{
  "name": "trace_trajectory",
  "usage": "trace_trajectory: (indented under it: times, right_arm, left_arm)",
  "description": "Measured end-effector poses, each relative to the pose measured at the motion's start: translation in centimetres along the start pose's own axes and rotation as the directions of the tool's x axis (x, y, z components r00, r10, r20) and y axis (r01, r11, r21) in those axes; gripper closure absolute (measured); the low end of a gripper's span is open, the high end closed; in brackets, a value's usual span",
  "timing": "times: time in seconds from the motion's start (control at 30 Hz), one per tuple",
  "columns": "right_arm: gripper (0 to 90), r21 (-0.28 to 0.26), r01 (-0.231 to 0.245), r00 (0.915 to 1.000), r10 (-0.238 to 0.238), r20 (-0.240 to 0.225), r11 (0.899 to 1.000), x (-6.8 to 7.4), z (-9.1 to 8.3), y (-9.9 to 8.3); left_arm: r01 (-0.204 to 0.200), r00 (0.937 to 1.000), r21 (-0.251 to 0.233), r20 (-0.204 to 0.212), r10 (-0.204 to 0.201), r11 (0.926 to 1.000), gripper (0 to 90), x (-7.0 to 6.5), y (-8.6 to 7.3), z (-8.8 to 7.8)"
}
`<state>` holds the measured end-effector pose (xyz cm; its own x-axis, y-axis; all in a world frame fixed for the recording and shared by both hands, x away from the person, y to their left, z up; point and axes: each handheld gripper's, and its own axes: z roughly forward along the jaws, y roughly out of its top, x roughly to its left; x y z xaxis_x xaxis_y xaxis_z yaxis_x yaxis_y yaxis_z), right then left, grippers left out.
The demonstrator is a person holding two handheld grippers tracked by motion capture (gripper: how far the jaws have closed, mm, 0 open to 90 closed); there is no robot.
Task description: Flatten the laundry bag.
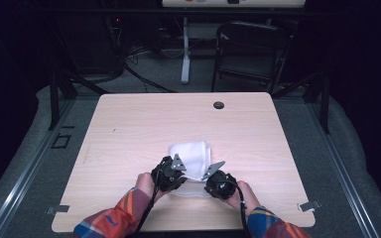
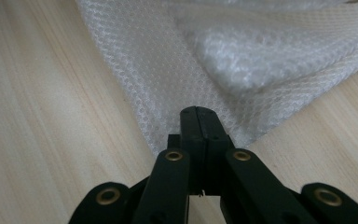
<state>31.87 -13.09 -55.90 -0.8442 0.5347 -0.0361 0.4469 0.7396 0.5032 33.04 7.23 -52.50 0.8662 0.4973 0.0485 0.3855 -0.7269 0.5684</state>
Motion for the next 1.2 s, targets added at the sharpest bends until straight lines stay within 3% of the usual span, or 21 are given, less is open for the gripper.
trace_trajectory:
  times: [0.27,0.67,1.2]
  right_arm:
    - [90.0,-0.008,-0.005,1.0,0.005,-0.001,1.0,0.0,0.1,-0.1]
    - [90.0,0.004,-0.008,1.0,0.008,0.004,1.0,-0.1,0.0,-0.1]
    - [90.0,0.007,-0.01,0.9998,0.01,0.02,1.0,-0.4,-0.1,-0.1]
  left_arm:
    - [0.036,0.9991,-0.013,-0.024,-0.036,0.9993,78.8,0.2,-0.1,-0.4]
    - [0.055,0.9975,-0.048,-0.042,-0.057,0.9973,81.9,0.6,-0.4,-1.1]
    - [0.088,0.9937,-0.053,-0.066,-0.091,0.9947,82.4,1.4,-1.0,-2.0]
